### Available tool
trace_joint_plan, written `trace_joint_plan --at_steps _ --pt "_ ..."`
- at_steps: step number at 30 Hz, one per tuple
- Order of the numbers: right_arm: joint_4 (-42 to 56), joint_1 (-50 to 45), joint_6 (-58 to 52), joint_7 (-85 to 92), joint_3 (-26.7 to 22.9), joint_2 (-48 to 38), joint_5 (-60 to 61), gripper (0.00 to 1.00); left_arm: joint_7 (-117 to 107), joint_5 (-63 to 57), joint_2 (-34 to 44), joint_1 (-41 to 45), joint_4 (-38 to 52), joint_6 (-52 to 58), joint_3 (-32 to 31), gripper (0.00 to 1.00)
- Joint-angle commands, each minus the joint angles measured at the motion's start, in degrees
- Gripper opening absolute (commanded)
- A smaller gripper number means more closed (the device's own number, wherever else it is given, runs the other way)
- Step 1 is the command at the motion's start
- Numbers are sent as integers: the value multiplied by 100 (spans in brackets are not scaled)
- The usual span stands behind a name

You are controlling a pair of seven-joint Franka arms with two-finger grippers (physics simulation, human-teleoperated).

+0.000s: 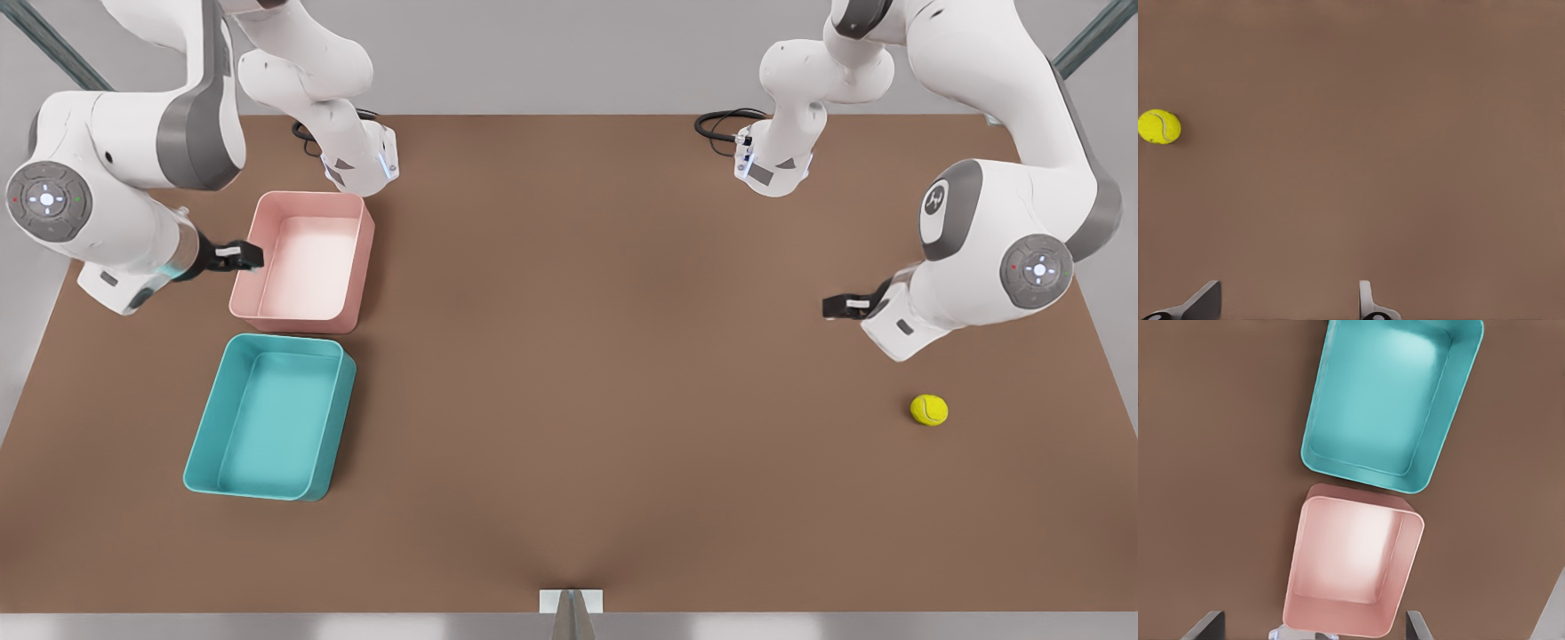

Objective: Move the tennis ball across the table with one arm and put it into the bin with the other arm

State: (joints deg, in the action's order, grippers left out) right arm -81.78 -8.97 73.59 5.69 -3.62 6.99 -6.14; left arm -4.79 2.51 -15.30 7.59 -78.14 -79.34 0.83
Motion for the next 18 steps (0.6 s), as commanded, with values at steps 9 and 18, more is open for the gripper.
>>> trace_joint_plan --at_steps 9,18 --pt "-40 18 797 353 -86 197 -63 100 5179 -145 -1212 -1488 -8 -2119 172 21" --pt "-31 18 779 353 -122 294 -54 100 10603 -1042 -2240 -2587 -263 -3746 172 21"
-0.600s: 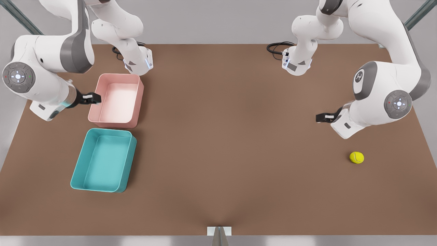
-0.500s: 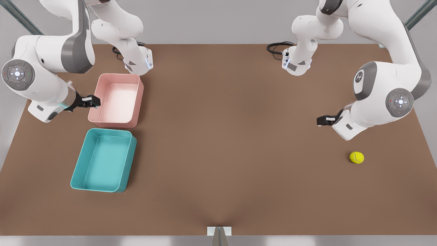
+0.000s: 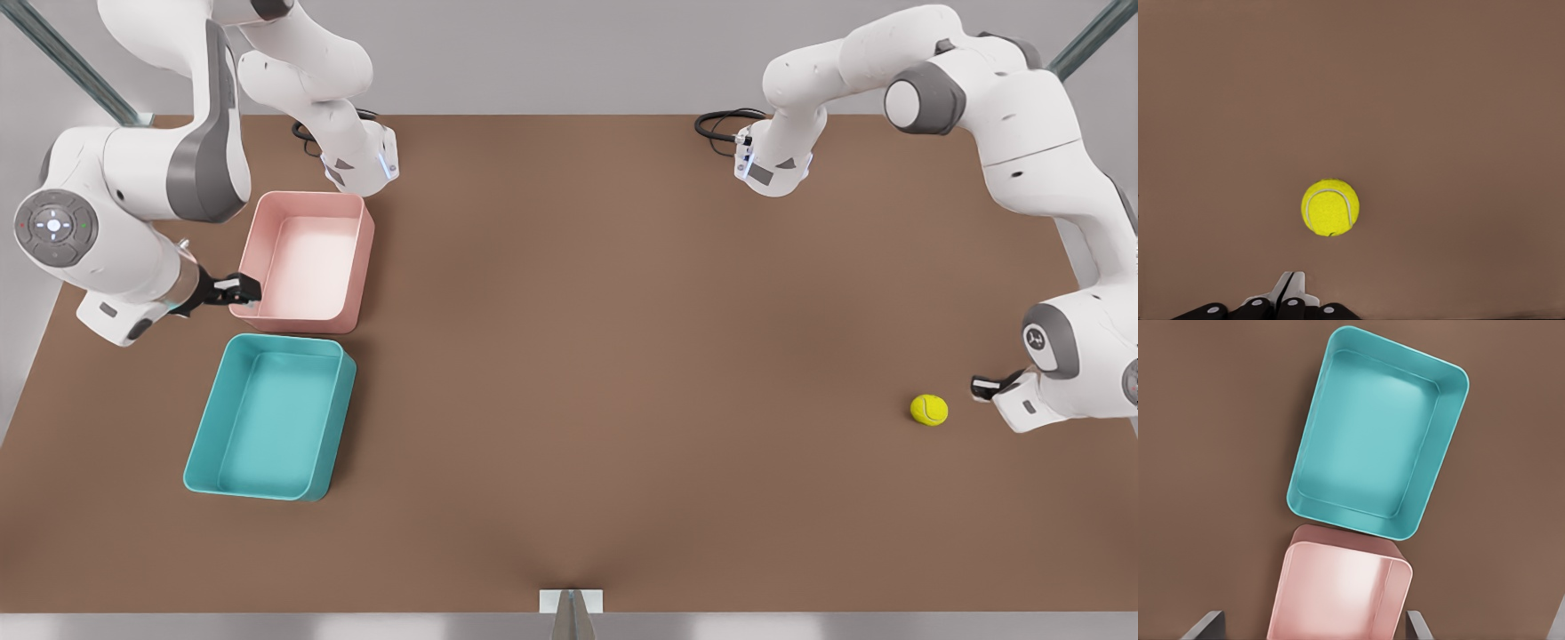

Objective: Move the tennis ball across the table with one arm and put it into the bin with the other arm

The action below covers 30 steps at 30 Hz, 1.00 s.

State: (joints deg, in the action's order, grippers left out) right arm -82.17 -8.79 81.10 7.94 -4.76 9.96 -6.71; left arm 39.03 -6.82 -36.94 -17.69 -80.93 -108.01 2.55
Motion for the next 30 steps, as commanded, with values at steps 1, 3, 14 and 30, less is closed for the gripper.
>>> trace_joint_plan --at_steps 1,3,14,30 --pt "0 0 29 120 -7 -3 3 100 6388 -109 -68 -103 -194 -1029 0 21" --pt "0 -9 29 120 -7 15 -6 100 6908 -258 -76 -147 -862 -1959 0 21" --pt "0 -18 29 120 -16 94 -6 100 6697 -628 -419 -226 -1232 -2550 167 21" --pt "-53 -26 81 120 -60 138 3 100 7189 -645 -621 -173 -1179 -2602 202 21"
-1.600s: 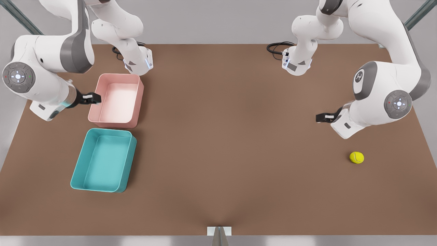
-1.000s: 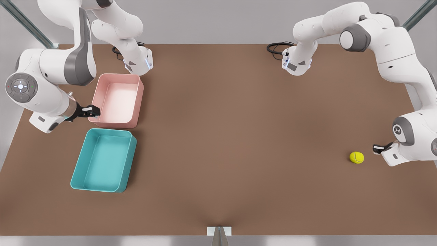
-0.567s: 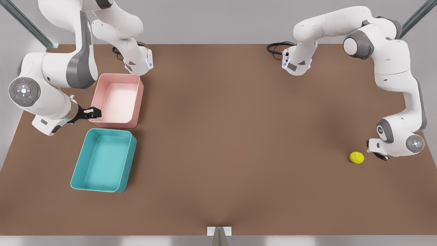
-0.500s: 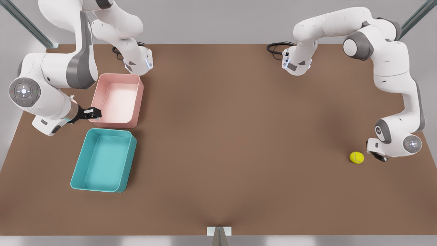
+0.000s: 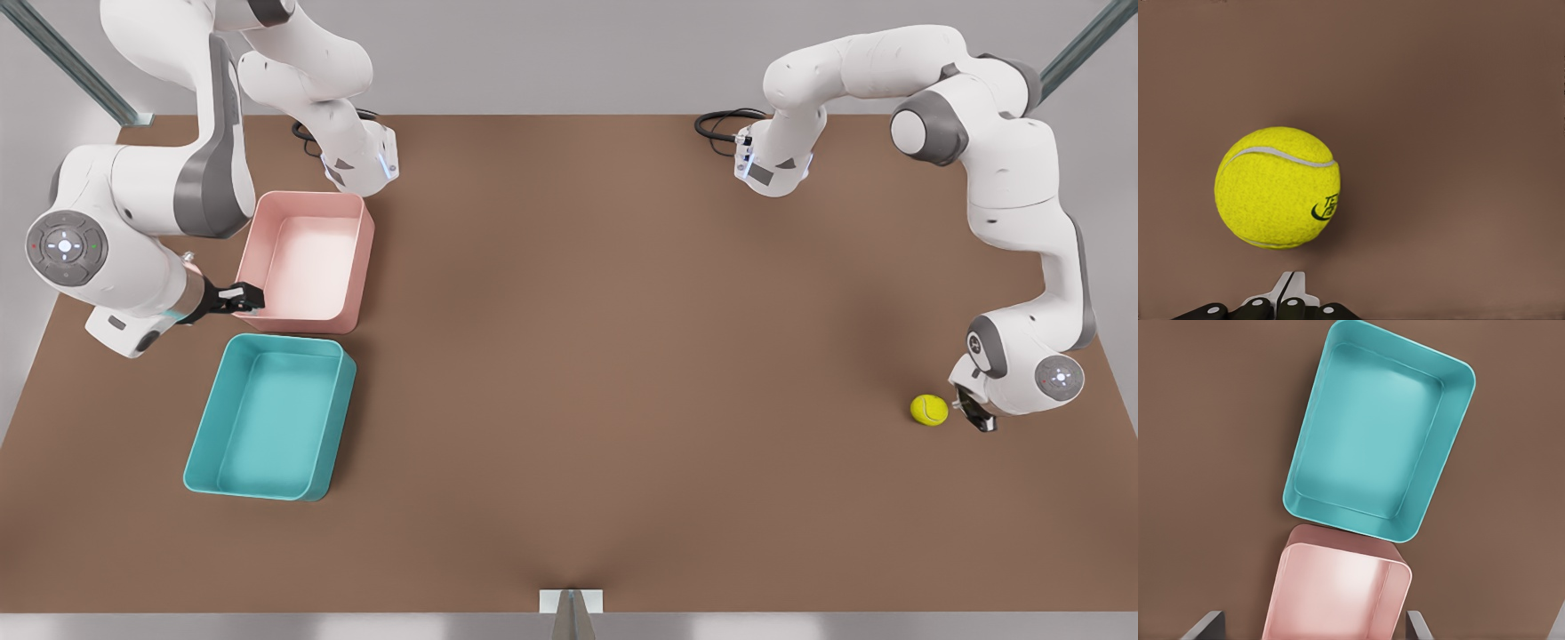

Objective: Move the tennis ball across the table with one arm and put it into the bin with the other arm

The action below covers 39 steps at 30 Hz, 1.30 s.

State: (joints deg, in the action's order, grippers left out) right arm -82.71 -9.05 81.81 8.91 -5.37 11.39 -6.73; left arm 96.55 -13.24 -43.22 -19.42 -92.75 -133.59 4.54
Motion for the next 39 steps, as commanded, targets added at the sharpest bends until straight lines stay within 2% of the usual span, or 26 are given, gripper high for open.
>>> trace_joint_plan --at_steps 1,5,6,7,8,9,10,13,17,18,19,20,21,23,30,32,33,36,39 --pt "0 0 11 23 0 -6 5 100 1366 5 -2 8 3 -53 3 21" --pt "0 -9 11 23 0 3 5 100 647 31 -20 333 -15 -44 12 21" --pt "0 -9 19 23 -8 38 14 100 225 40 6 693 -33 -18 3 21" --pt "-8 -9 19 23 -8 47 14 100 -732 66 243 1308 -85 184 3 21" --pt "-8 -9 19 23 -8 56 22 100 -1962 593 454 2002 -120 623 3 21" --pt "-8 -9 19 32 -43 65 31 100 -3974 1419 814 2890 -120 1238 -58 21" --pt "-8 -9 19 41 -43 65 31 100 -5558 1578 1026 3339 -120 1679 -251 21" --pt "-8 -9 28 67 -70 82 49 100 -5893 1552 1113 3348 -112 1766 -304 21" --pt "0 -9 46 94 -87 100 57 100 -7756 1956 1896 3014 -68 2408 -243 21" --pt "-8 -9 54 94 -87 100 57 100 -8599 2000 1949 2707 125 2812 -269 74" --pt "0 0 55 102 -87 100 57 100 -8995 2053 2124 2557 266 3505 -261 100" --pt "0 -9 55 103 -87 100 57 100 -10539 1983 2133 2513 1047 4507 -252 100" --pt "-8 -9 63 94 -87 100 57 100 -11773 1720 2160 2496 1654 4904 -365 100" --pt "-8 -26 142 94 -87 109 57 100 -11835 1508 2564 2496 2068 5388 -498 100" --pt "18 -562 1425 -20 -87 794 637 100 -11791 1640 2590 2487 2077 5388 -498 100" --pt "-34 -887 1750 -1090 -87 926 690 100 -11791 1640 2608 2487 2077 5396 -506 100" --pt "-324 -1054 2181 -1760 -87 926 699 100 -11782 1640 2608 2478 2077 5396 -498 100" --pt "-825 -1107 3165 -2007 -193 1304 1086 100 -11782 1631 2617 2478 2086 5396 -506 100" --pt "-1019 -1134 3394 -2007 -193 1322 1086 100 -11782 1622 2599 2478 2086 5379 -498 100"
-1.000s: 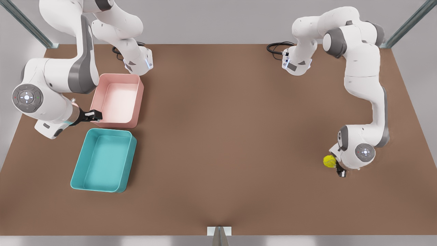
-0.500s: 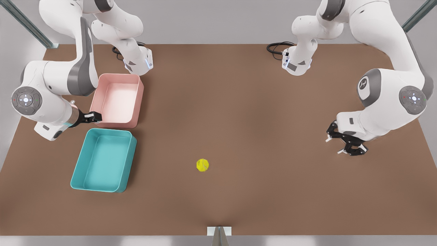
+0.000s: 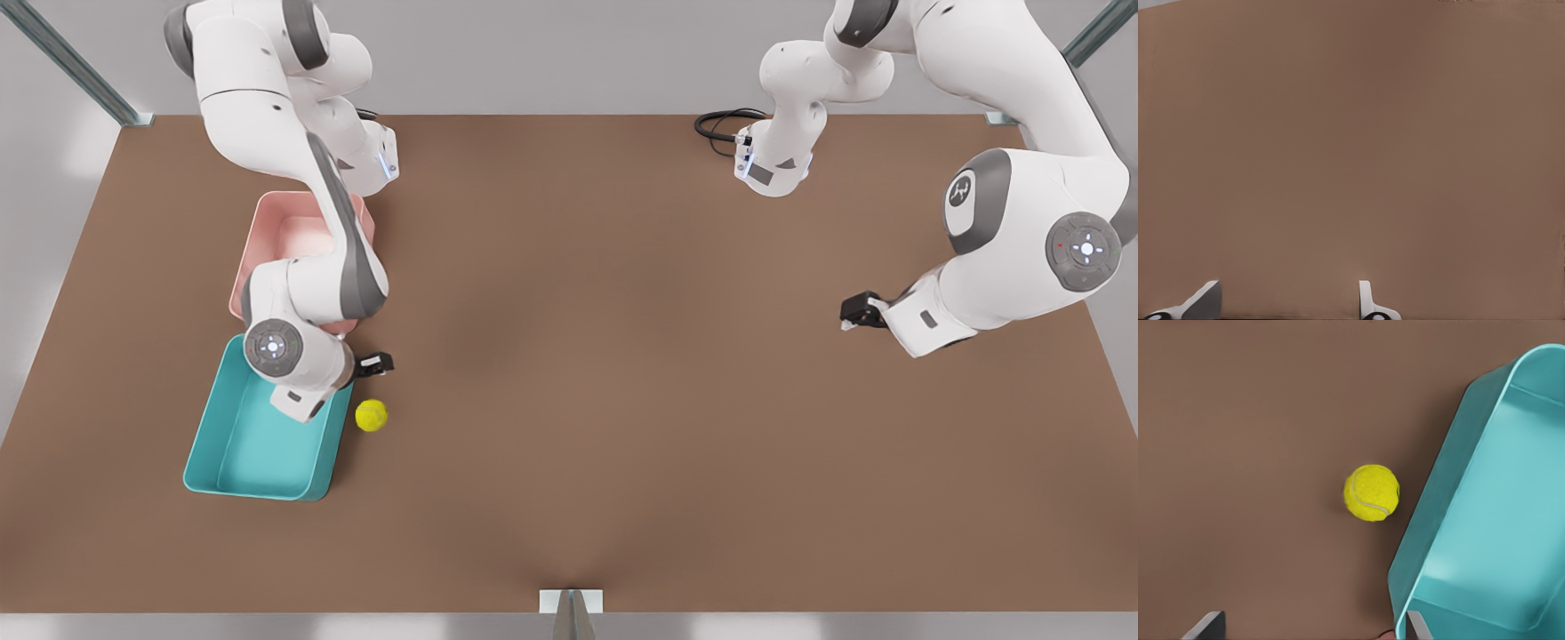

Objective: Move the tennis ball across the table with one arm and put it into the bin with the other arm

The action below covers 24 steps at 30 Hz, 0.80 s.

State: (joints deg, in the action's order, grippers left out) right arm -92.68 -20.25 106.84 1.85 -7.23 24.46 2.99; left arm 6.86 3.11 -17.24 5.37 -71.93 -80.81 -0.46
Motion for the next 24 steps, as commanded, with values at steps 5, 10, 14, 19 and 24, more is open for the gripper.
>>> trace_joint_plan --at_steps 5,10,14,19,24 --pt "-496 -102 1453 -1301 -76 -56 114 100 -2813 -21 1 -1 3 100 2 100" --pt "-576 -120 1322 1361 -85 384 44 100 -2813 -30 -7 -10 3 100 2 100" --pt "-5 -216 1155 4604 -59 876 -17 100 -2813 -30 -7 -1 3 100 2 100" --pt "127 -199 1093 7802 -59 885 -518 100 -2813 -21 -16 -1 -6 100 2 100" --pt "-119 -32 1216 8516 -50 850 -1406 100 -2831 -4 -113 122 -15 65 -86 100"
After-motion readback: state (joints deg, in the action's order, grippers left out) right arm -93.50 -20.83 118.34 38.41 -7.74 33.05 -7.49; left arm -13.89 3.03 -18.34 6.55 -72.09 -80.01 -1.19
